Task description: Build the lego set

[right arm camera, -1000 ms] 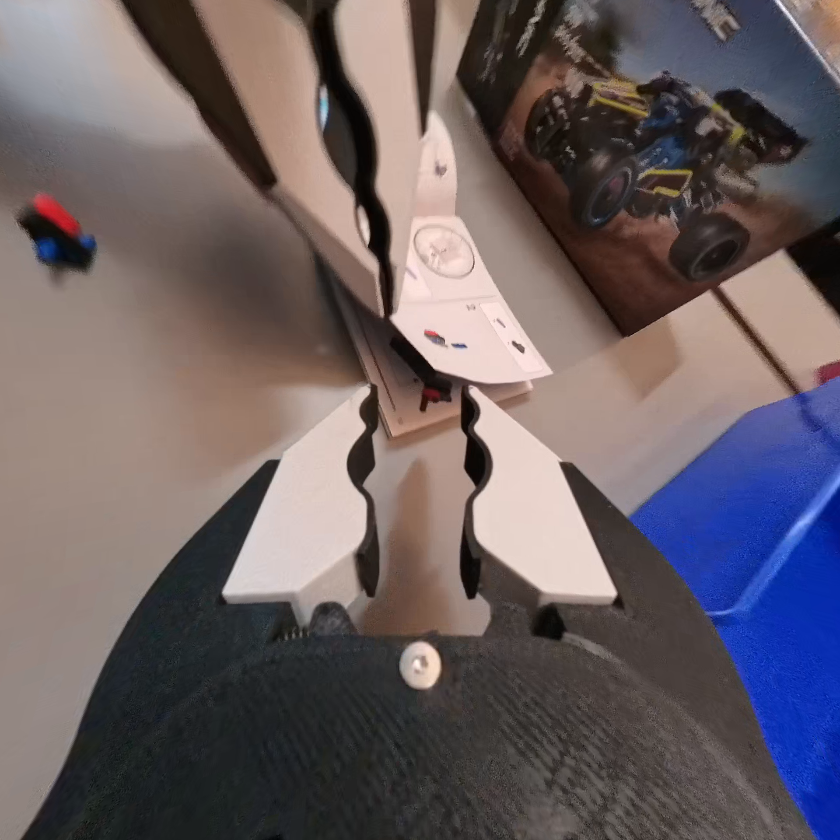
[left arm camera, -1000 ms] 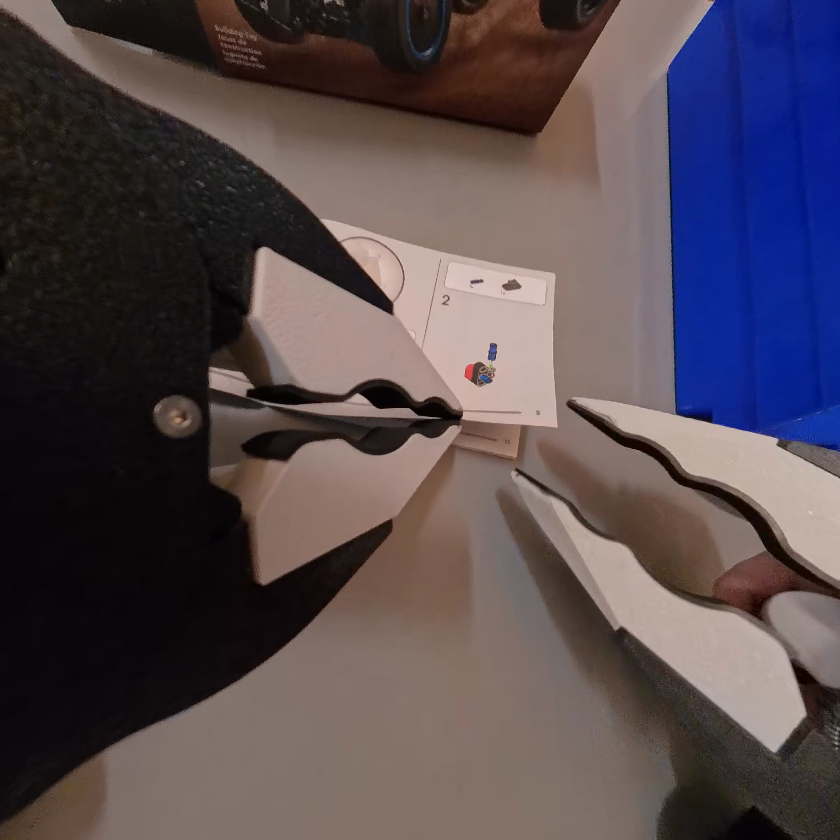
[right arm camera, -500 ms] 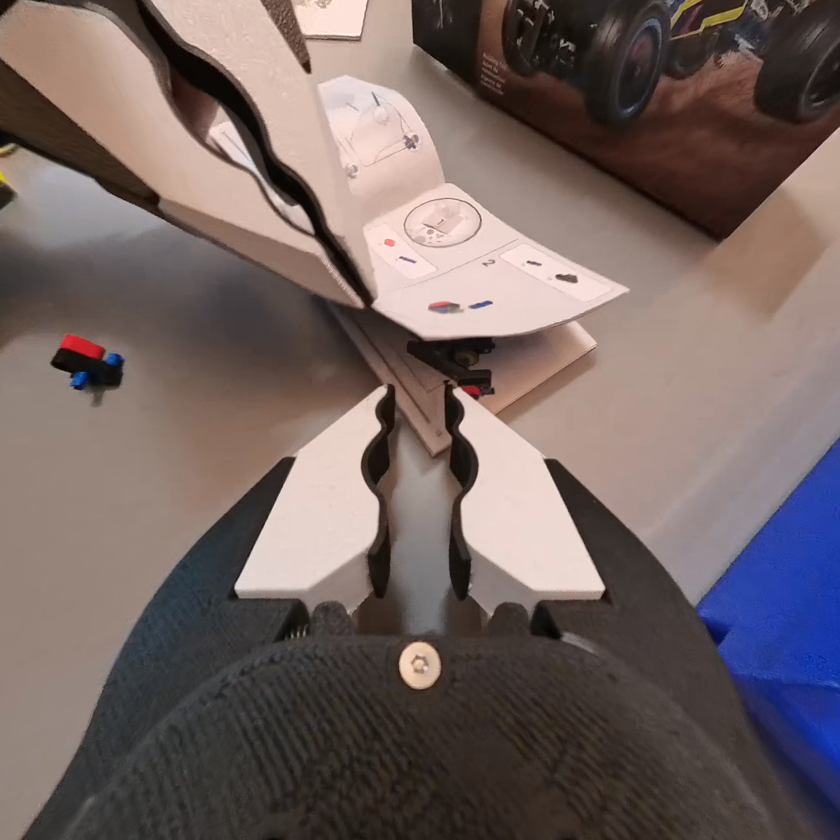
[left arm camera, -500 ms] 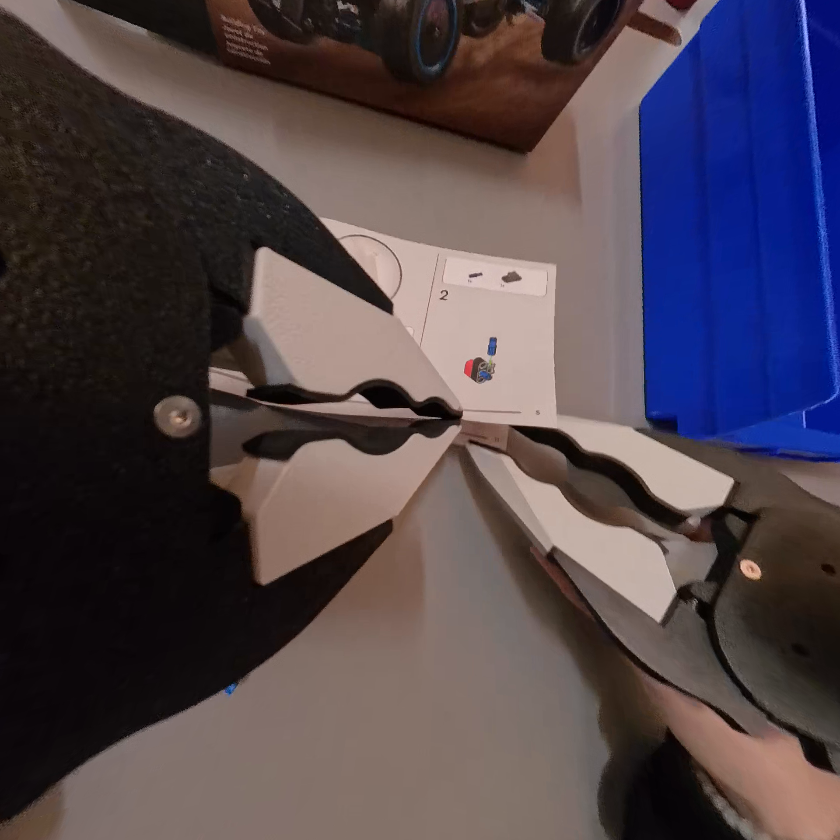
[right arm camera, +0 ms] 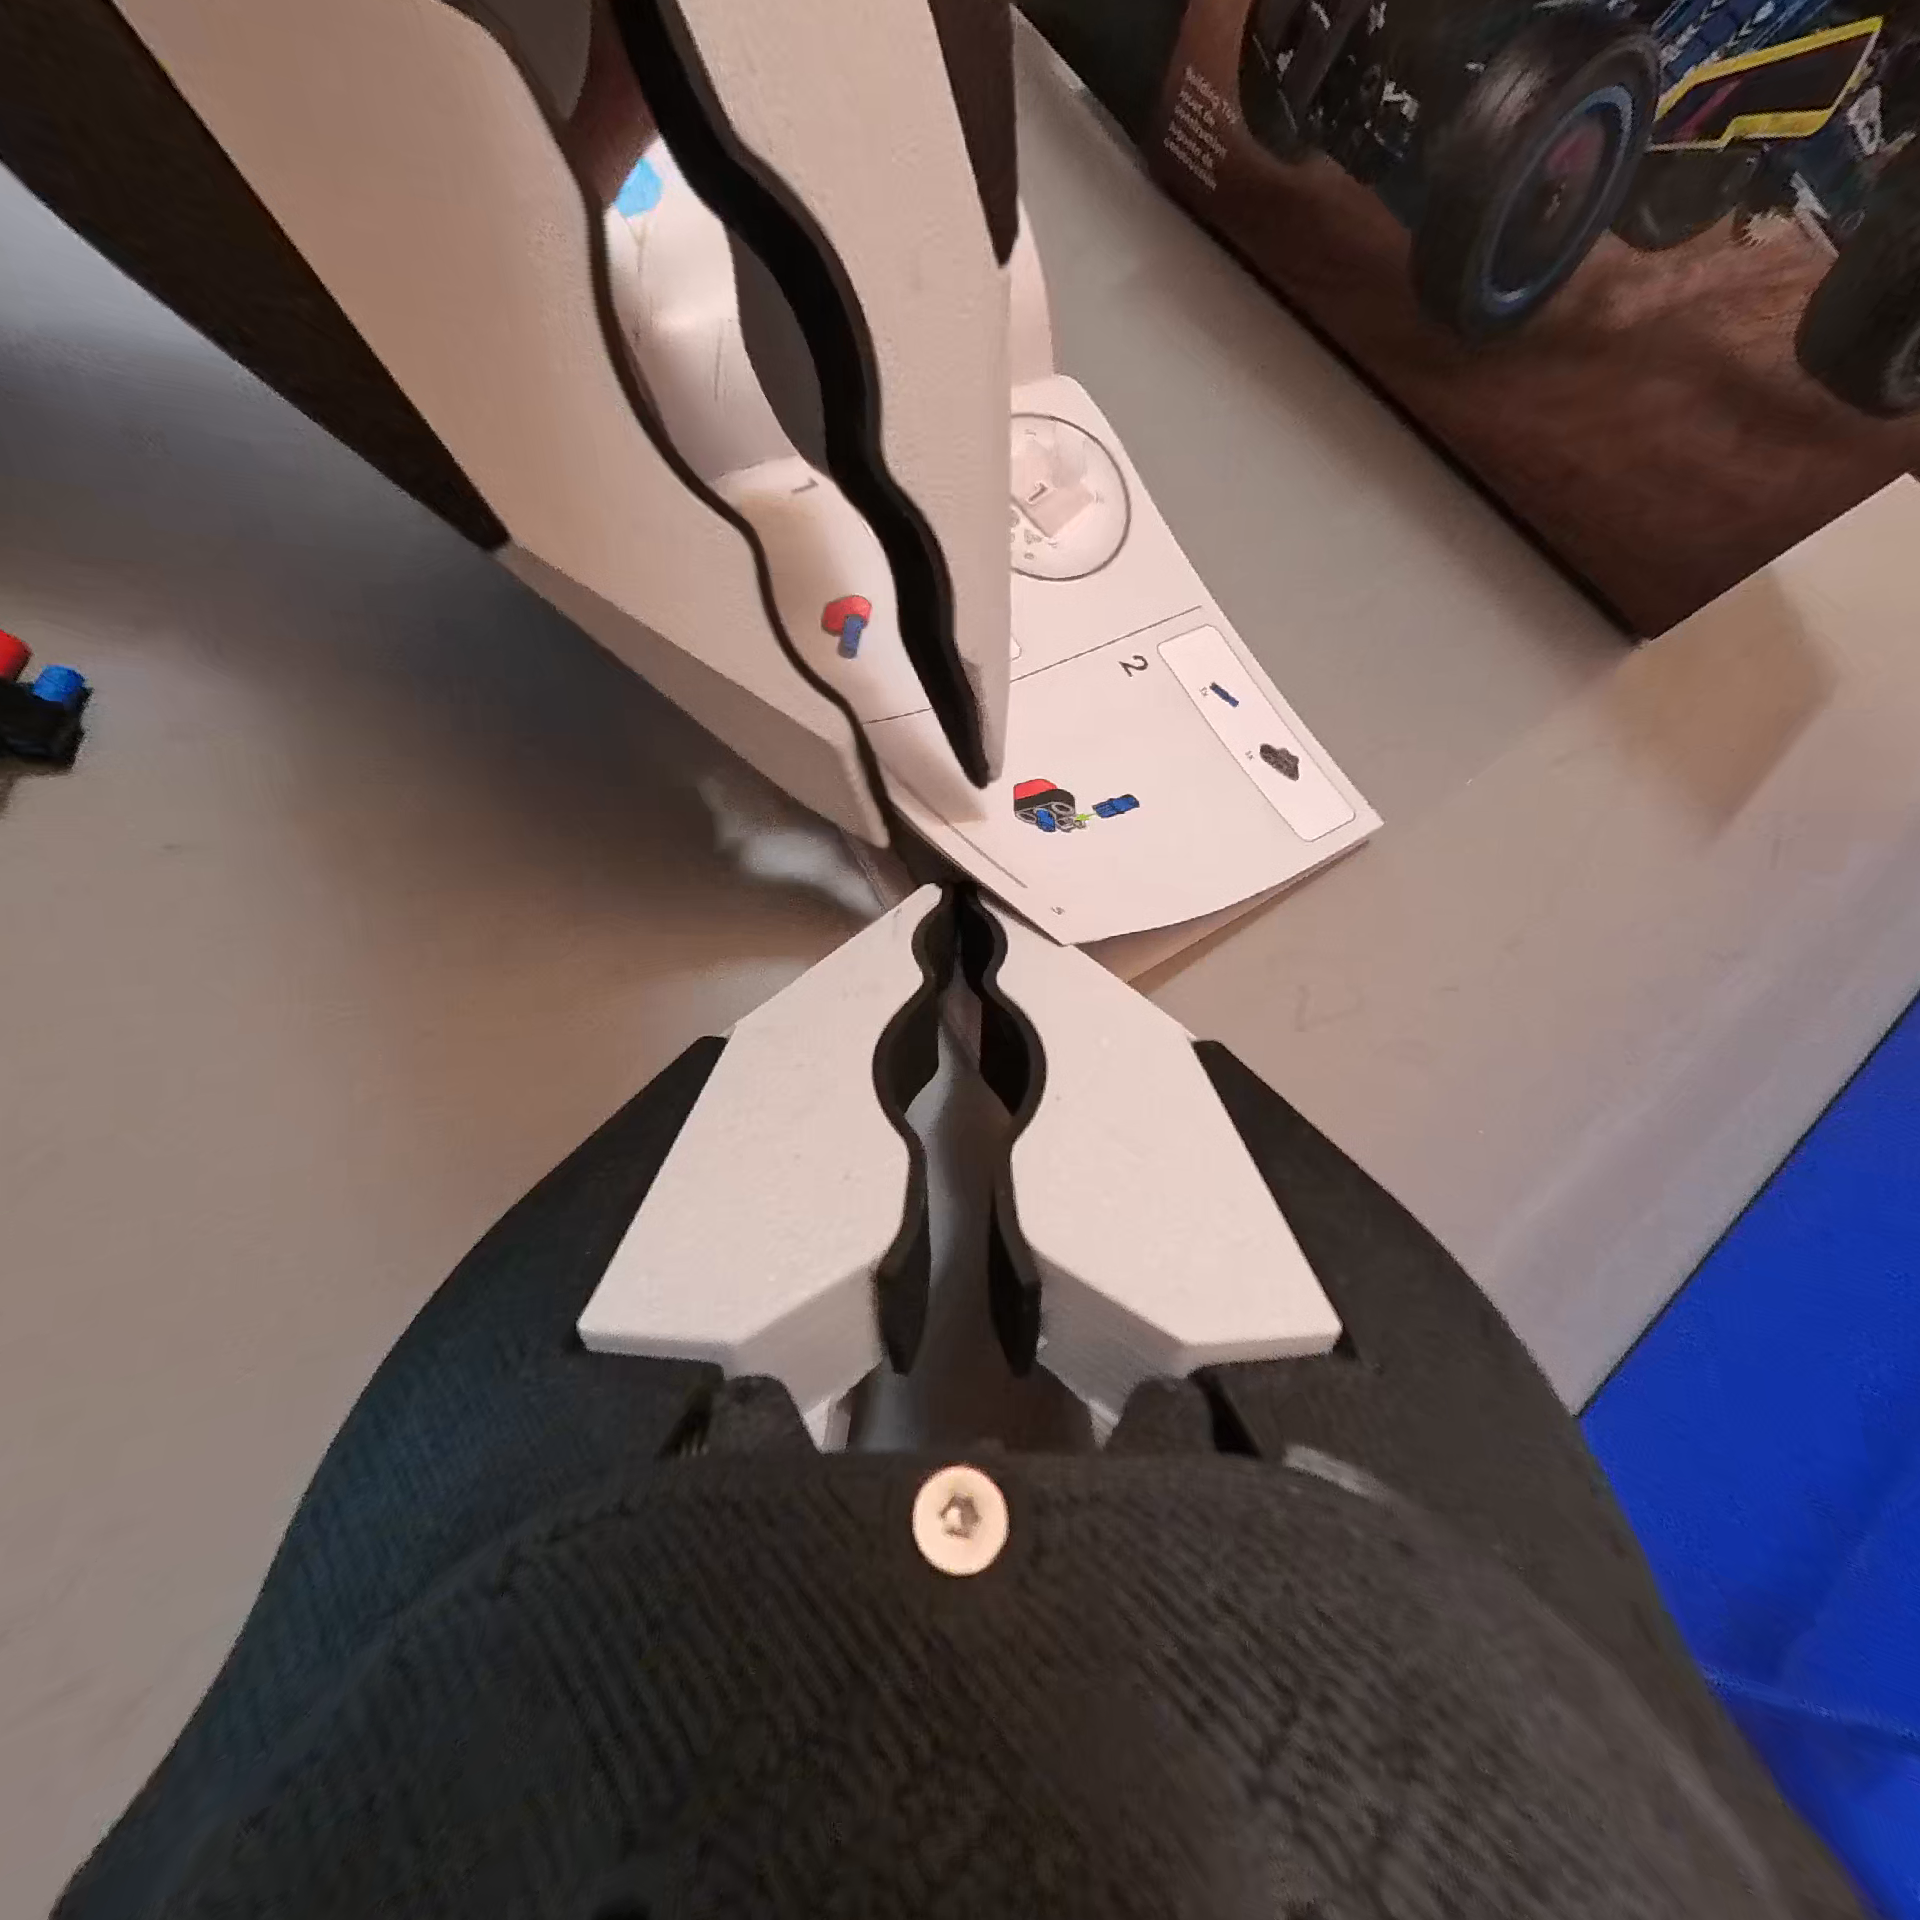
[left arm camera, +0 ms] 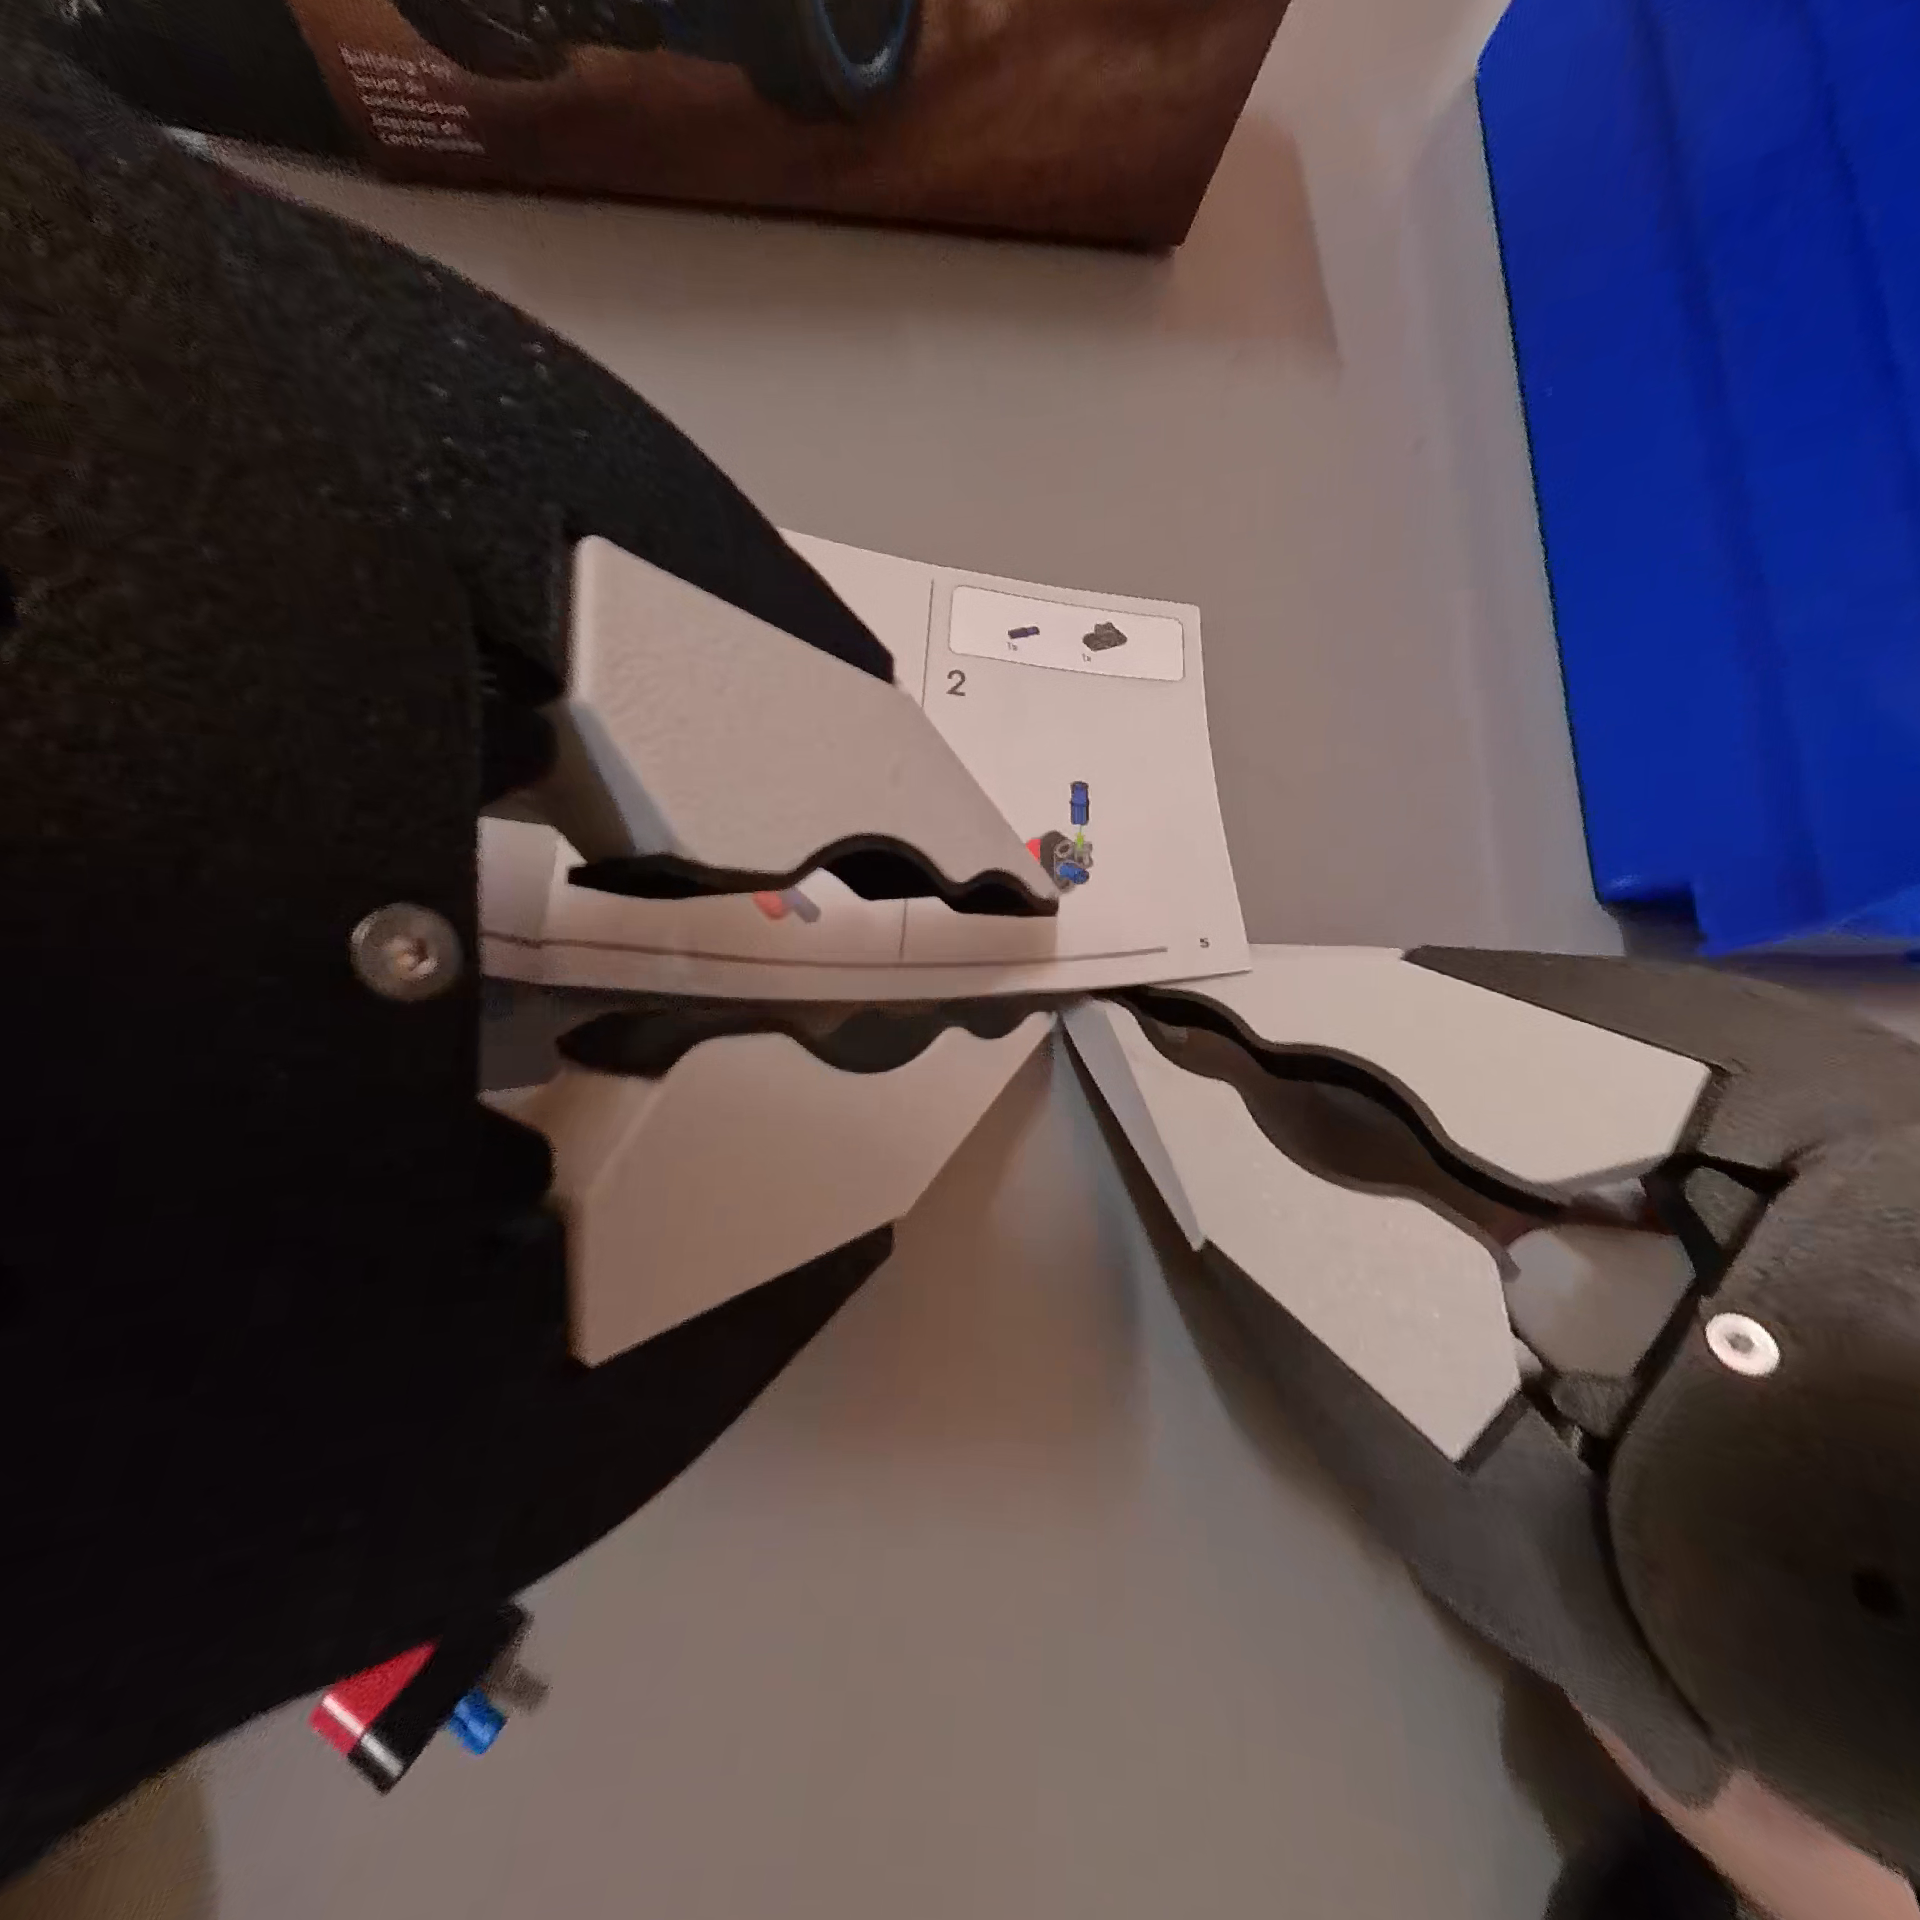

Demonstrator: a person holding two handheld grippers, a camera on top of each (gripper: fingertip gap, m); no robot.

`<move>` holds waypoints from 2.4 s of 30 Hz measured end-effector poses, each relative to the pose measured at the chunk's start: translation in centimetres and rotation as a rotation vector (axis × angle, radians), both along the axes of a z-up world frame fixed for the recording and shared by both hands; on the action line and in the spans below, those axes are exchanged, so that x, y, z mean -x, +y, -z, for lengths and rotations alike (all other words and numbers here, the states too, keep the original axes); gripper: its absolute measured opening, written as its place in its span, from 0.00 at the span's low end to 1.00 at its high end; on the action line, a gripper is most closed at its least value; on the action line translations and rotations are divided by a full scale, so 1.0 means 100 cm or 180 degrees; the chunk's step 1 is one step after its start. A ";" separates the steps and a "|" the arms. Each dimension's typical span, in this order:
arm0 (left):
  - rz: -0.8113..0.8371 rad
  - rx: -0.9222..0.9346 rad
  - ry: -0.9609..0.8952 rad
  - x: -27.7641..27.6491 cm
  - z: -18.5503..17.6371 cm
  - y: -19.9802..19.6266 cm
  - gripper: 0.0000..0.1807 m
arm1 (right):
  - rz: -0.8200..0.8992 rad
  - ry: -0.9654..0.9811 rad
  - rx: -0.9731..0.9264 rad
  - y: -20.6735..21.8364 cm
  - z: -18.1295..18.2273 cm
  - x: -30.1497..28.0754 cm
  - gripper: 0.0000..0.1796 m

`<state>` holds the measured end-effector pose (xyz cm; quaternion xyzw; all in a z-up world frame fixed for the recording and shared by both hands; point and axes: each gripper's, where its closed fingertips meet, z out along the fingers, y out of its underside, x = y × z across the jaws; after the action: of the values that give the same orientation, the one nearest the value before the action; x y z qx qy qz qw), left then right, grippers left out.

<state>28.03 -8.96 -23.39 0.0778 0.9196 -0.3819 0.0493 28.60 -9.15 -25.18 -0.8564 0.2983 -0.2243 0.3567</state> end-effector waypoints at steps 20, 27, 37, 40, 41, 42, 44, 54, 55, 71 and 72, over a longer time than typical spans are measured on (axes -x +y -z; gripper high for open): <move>-0.0137 -0.0095 0.0060 -0.011 0.005 0.005 0.10 | 0.0182 0.0016 -0.0006 -0.006 0.001 -0.006 0.00; -0.0233 -0.0064 0.0059 -0.017 0.002 0.008 0.12 | 0.0180 0.0021 -0.0010 -0.006 0.001 -0.006 0.00; -0.0207 -0.0031 0.0120 -0.015 0.003 0.006 0.13 | 0.0178 0.0029 -0.0017 -0.006 0.001 -0.006 0.00; -0.0214 -0.0017 0.0135 -0.015 0.002 0.007 0.13 | 0.0177 0.0023 -0.0010 -0.006 0.001 -0.006 0.00; -0.0225 -0.0008 0.0128 -0.016 0.002 0.007 0.13 | 0.0177 0.0022 -0.0010 -0.006 0.001 -0.006 0.00; -0.0238 -0.0015 0.0119 -0.017 0.002 0.007 0.13 | 0.0177 0.0024 -0.0012 -0.006 0.001 -0.006 0.00; -0.0254 -0.0025 0.0096 -0.017 0.002 0.007 0.13 | 0.0178 0.0030 -0.0017 -0.006 0.001 -0.006 0.00; -0.0360 -0.0087 -0.0006 -0.021 0.001 0.009 0.09 | 0.0177 0.0036 -0.0023 -0.006 0.001 -0.006 0.00; -0.0398 -0.0070 -0.0023 -0.023 0.000 0.009 0.08 | 0.0177 0.0036 -0.0023 -0.006 0.001 -0.006 0.00; -0.0799 0.0343 0.0297 -0.027 -0.021 0.016 0.00 | 0.0197 0.0089 -0.0293 -0.017 -0.045 0.010 0.08; -0.0814 0.0423 0.0336 -0.027 -0.026 0.018 0.00 | 0.0288 -0.0022 -0.0498 -0.019 -0.059 0.006 0.06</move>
<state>30.77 -7.17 -20.78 -0.0636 0.8960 -0.4360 0.0542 28.00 -11.04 -19.24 -0.8109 0.3521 -0.2191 0.4130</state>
